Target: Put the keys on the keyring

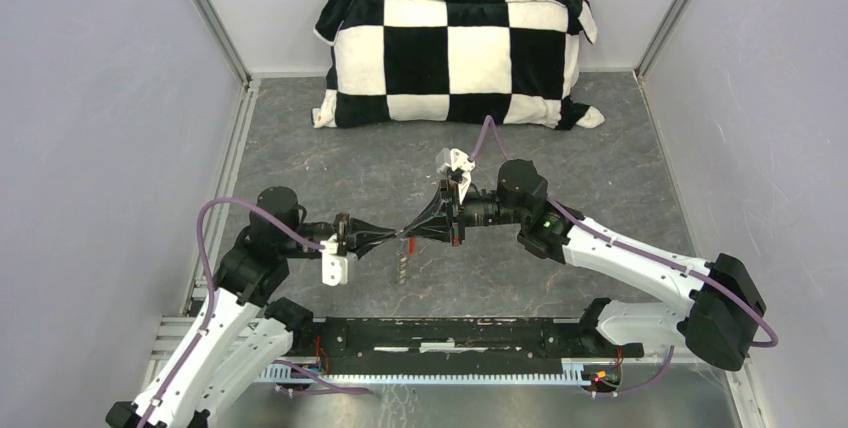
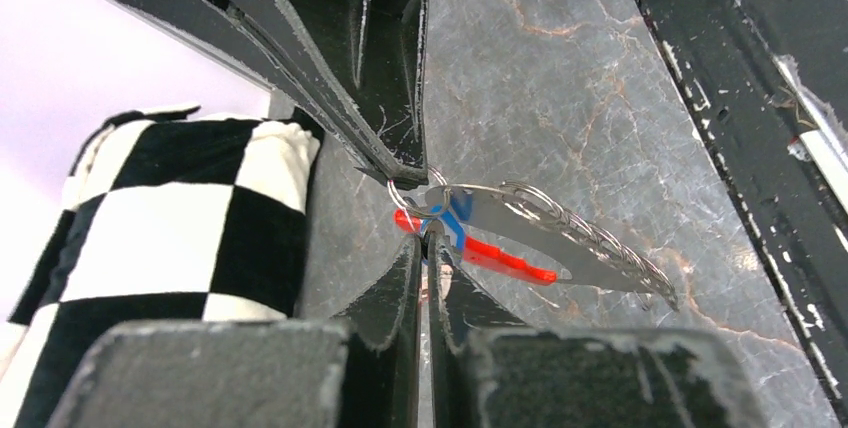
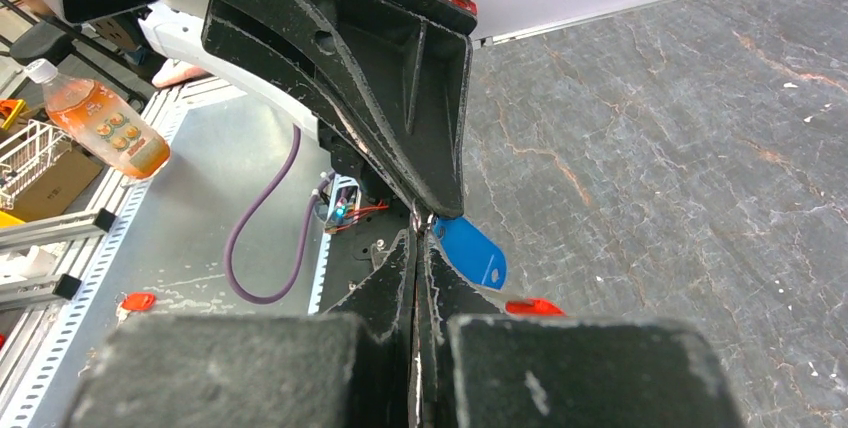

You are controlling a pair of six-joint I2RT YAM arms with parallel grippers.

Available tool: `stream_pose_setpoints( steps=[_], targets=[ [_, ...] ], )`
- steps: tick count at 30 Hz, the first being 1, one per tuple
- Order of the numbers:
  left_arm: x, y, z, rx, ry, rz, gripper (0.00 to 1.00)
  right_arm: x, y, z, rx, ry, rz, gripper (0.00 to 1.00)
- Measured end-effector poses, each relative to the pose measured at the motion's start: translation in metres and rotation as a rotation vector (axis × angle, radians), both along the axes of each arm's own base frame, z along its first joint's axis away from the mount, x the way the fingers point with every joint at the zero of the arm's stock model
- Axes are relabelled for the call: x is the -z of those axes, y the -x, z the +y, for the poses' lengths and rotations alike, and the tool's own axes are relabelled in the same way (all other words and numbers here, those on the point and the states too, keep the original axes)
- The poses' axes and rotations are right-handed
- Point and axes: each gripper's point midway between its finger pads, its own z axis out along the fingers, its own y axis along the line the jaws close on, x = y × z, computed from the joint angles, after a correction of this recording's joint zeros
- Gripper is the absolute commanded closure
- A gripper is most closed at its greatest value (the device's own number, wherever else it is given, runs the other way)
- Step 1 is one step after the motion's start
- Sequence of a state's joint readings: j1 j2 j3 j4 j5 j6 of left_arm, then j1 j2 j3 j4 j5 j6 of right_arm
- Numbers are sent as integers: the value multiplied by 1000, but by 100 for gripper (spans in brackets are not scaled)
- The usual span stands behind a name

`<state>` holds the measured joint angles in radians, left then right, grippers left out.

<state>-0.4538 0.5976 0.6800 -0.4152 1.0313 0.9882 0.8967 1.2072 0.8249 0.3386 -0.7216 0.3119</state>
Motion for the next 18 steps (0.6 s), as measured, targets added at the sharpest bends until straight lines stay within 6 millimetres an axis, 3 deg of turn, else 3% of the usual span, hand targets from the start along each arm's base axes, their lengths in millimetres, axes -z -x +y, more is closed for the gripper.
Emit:
stream_pose_setpoints(
  steps=[18],
  targets=[
    [12, 7, 0, 114, -21, -307, 94, 9, 4, 1, 12, -10, 57, 100]
  ],
)
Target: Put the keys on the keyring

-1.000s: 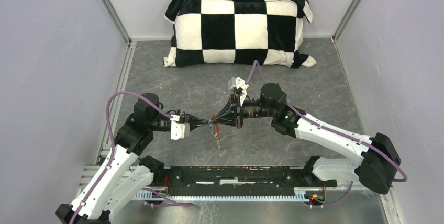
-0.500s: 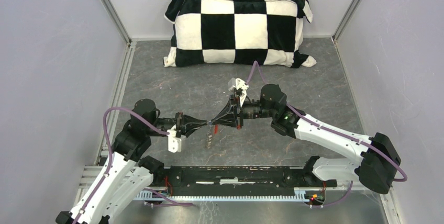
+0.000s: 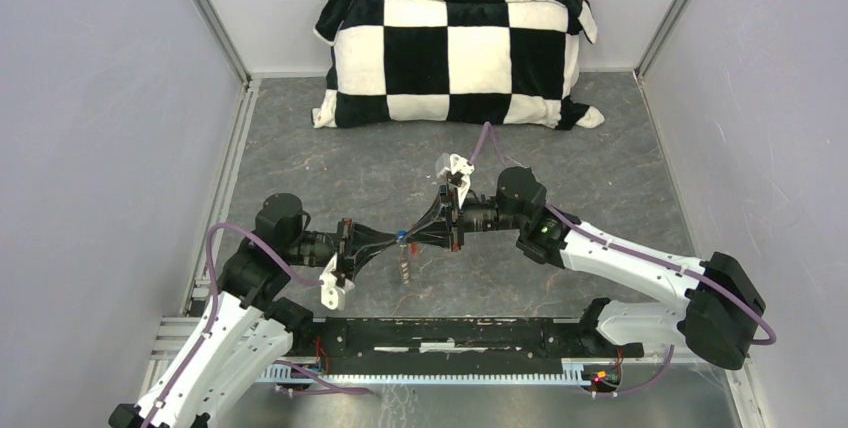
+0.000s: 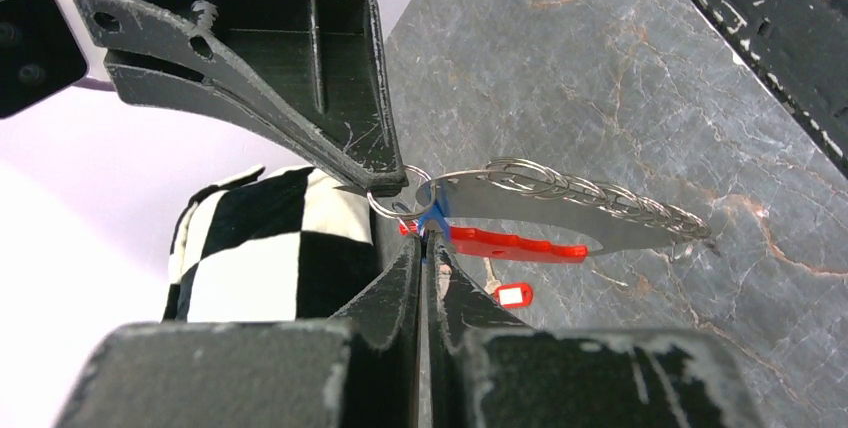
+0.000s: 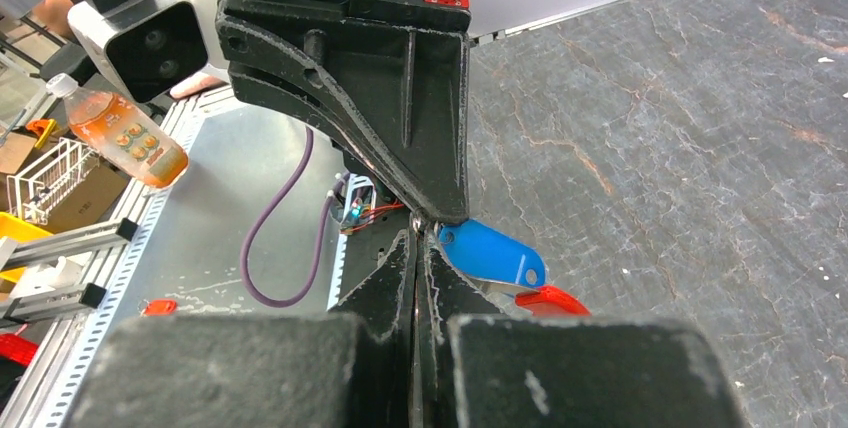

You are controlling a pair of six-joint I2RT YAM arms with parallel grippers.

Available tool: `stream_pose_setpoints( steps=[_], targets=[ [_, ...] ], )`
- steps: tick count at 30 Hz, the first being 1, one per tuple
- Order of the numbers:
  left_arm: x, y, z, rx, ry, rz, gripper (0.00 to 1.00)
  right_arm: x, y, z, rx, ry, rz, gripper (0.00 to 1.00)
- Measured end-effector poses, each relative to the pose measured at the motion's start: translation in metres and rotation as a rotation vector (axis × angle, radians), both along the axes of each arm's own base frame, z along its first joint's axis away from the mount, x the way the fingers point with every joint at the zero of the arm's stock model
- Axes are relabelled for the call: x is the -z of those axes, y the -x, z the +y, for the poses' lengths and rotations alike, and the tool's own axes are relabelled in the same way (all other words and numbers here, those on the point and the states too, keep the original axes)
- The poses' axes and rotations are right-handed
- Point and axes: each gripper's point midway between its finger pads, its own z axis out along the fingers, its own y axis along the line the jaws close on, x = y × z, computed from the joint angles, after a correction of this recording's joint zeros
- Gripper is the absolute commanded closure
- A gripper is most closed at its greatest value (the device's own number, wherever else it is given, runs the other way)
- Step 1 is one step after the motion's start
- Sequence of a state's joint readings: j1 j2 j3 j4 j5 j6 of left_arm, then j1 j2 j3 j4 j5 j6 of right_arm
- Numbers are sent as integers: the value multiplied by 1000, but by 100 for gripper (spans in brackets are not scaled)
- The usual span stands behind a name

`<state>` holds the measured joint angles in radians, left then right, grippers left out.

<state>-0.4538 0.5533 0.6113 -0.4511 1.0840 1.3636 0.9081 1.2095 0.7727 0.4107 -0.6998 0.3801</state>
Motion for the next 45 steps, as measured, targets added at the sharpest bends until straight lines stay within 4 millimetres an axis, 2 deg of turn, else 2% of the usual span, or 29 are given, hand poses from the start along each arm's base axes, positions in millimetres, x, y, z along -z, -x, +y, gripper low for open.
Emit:
stream_pose_setpoints(
  steps=[10, 15, 18, 24, 33, 40, 45],
  targets=[
    [8, -1, 1, 19, -24, -82, 93, 10, -5, -1, 64, -17, 40, 100],
    [12, -2, 1, 32, -31, -147, 83, 12, -8, -3, 119, -39, 69, 100],
    [12, -3, 0, 39, -33, -176, 70, 12, -11, -4, 148, -54, 76, 100],
    [18, -8, -2, 40, -52, -134, 60, 9, -17, -5, 184, -91, 66, 100],
    [-10, -11, 1, -44, -35, 40, 45, 11, -17, -16, 217, -145, 6, 100],
    [-29, -8, -5, -88, -4, 379, 48, -1, -14, -21, 209, -177, -98, 100],
    [-27, -12, -15, -86, -23, 631, 52, -1, -13, -22, 201, -165, -149, 100]
  ],
)
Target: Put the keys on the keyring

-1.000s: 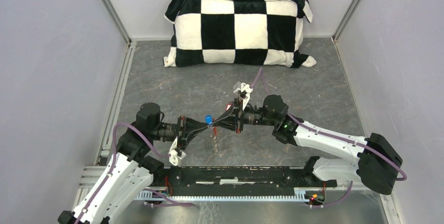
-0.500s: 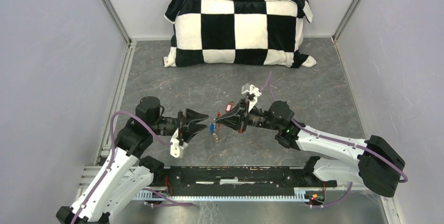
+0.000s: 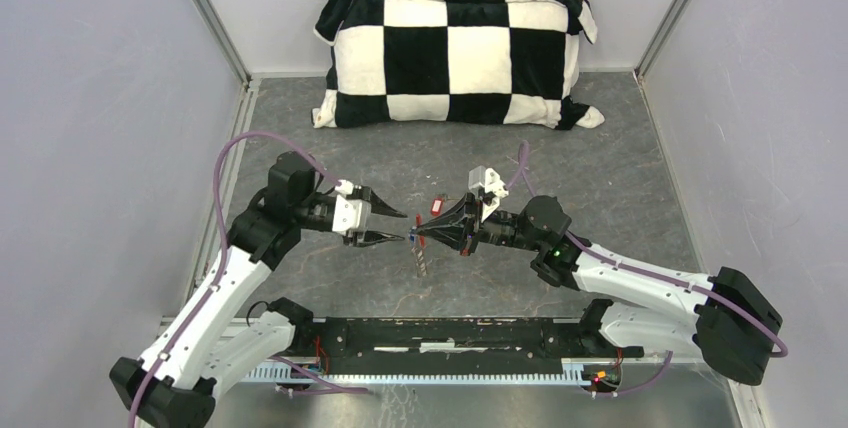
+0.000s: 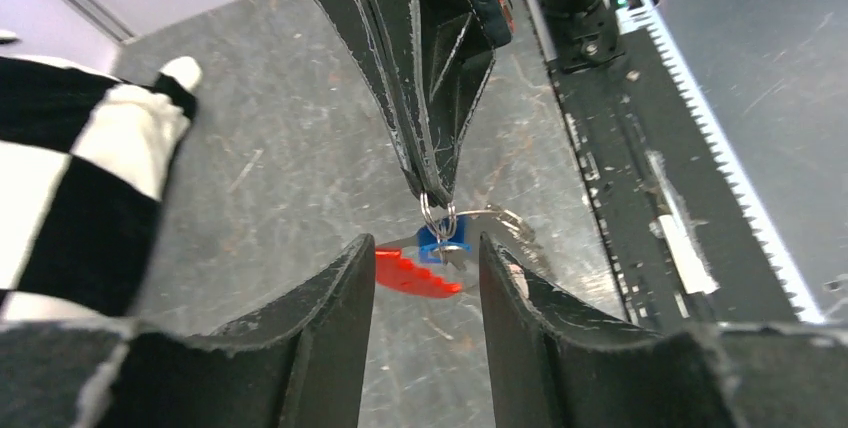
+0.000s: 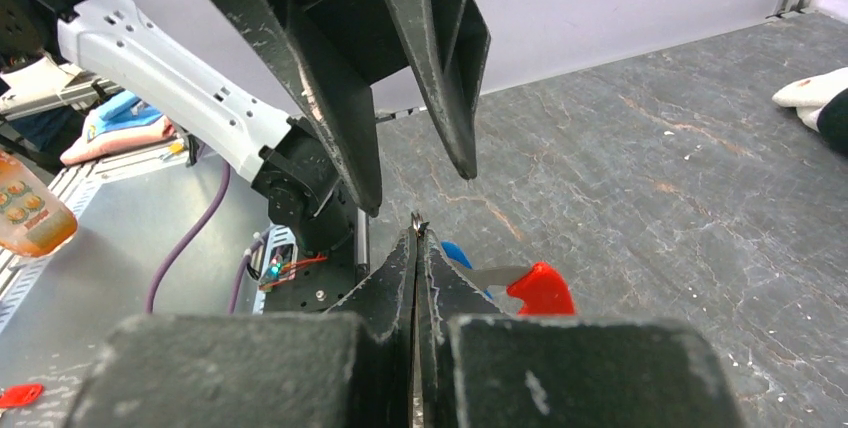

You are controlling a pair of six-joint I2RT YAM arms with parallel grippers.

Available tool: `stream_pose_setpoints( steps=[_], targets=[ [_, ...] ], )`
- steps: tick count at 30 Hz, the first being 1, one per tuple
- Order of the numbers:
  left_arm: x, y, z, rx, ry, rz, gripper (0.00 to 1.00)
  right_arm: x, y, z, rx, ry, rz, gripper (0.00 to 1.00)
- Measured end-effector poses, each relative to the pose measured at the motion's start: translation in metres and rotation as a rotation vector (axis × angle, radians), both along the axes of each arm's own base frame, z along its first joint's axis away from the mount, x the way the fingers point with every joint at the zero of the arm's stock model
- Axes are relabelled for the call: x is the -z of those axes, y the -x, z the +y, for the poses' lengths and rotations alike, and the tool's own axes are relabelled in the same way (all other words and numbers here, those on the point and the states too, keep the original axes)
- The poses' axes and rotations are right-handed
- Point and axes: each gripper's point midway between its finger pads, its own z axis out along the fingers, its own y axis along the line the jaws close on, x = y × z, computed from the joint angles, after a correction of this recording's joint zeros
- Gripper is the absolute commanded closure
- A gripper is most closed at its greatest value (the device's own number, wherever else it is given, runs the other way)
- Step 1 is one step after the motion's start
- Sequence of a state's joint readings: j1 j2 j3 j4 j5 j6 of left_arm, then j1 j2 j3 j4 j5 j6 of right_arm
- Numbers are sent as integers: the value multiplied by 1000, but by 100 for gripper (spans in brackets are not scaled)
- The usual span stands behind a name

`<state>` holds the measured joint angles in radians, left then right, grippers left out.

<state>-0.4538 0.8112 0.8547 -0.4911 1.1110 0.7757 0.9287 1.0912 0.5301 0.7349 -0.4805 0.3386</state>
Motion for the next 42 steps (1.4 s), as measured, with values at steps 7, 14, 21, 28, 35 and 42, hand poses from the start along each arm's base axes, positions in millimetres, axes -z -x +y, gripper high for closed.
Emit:
stream_pose_setpoints(
  steps=[7, 14, 21, 28, 35, 42],
  targets=[
    [1, 7, -4, 25, 6, 140, 58, 1, 1, 0, -11, 11, -16, 100],
    [0, 7, -4, 23, 9, 147, 62, 0, 2, 1, -16, 10, -20, 100],
    [11, 4, -6, 21, -7, 179, 68, -5, 2, 1, -18, -11, -24, 100],
    [13, 3, -6, 22, -11, 189, 72, -3, 4, 7, -33, -13, -16, 100],
    [13, 3, -6, 23, -11, 190, 84, 2, 5, 10, -39, -4, -5, 100],
    [17, 5, -5, 18, -18, 198, 67, 1, 5, 10, -36, -7, -6, 100]
  ],
)
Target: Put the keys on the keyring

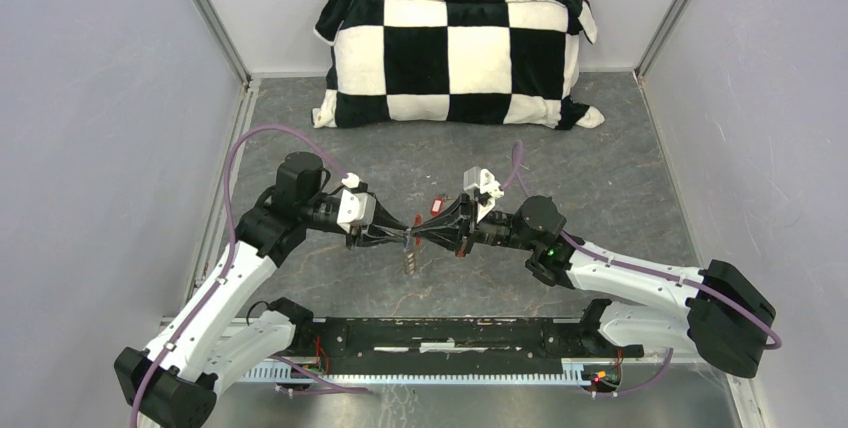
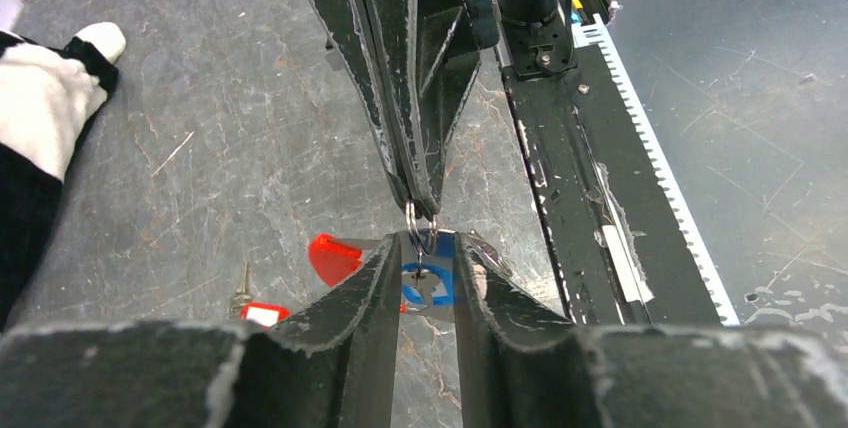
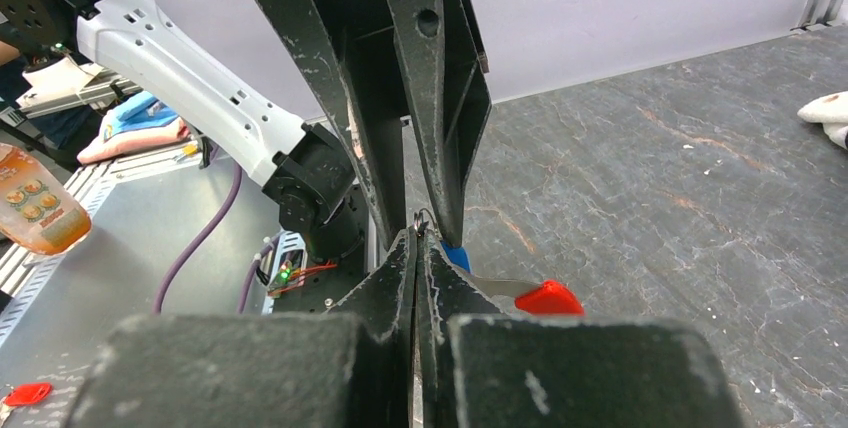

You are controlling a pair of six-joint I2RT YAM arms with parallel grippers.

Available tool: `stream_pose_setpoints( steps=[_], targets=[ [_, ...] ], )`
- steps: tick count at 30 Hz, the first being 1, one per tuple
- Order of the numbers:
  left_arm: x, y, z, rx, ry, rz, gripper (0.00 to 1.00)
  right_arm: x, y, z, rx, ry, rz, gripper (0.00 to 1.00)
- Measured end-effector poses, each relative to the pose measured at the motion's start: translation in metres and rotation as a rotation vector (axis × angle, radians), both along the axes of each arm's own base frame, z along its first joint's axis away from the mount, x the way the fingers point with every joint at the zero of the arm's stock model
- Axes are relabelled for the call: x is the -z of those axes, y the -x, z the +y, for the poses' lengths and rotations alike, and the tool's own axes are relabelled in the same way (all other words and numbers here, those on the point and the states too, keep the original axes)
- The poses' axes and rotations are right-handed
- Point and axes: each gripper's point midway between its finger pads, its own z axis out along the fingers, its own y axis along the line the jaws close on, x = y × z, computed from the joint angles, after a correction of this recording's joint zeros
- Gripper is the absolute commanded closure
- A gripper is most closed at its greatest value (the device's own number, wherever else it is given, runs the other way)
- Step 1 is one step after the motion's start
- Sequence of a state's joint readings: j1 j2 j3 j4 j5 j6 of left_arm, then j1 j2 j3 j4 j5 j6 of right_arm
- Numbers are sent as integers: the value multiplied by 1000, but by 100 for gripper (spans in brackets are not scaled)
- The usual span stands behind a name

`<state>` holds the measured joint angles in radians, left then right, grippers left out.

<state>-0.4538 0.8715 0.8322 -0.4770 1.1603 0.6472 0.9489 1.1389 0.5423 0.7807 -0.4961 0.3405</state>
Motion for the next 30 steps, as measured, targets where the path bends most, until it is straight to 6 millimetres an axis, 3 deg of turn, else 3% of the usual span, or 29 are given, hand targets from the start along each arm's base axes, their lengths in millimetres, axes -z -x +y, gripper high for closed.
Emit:
stream_pose_setpoints(
  steps=[11, 16, 18, 19, 23, 25, 27, 30],
  targets=[
    [3, -2, 0, -9, -7, 5, 76, -3, 1, 0, -2, -10, 0, 100],
    [0, -3, -1, -12, 1, 8, 97, -3, 1, 0, -2, -12, 0, 100],
    [0, -3, -1, -15, 1, 12, 98, -3, 2, 0, -7, -12, -2, 100],
    [0, -3, -1, -15, 0, 13, 98, -3, 2, 0, -8, -12, -2, 98],
    [3, -4, 0, -23, -12, 13, 98, -1, 3, 1, -13, 8, 4, 65],
    [9, -5, 2, -34, -32, 10, 98, -2, 2, 1, -13, 37, -4, 55],
    [16, -7, 5, -46, -63, 4, 98, -9, 0, 0, -11, 67, -32, 49],
    [22, -10, 9, -58, -109, -20, 98, -30, -5, 1, -19, 128, -100, 48]
  ],
)
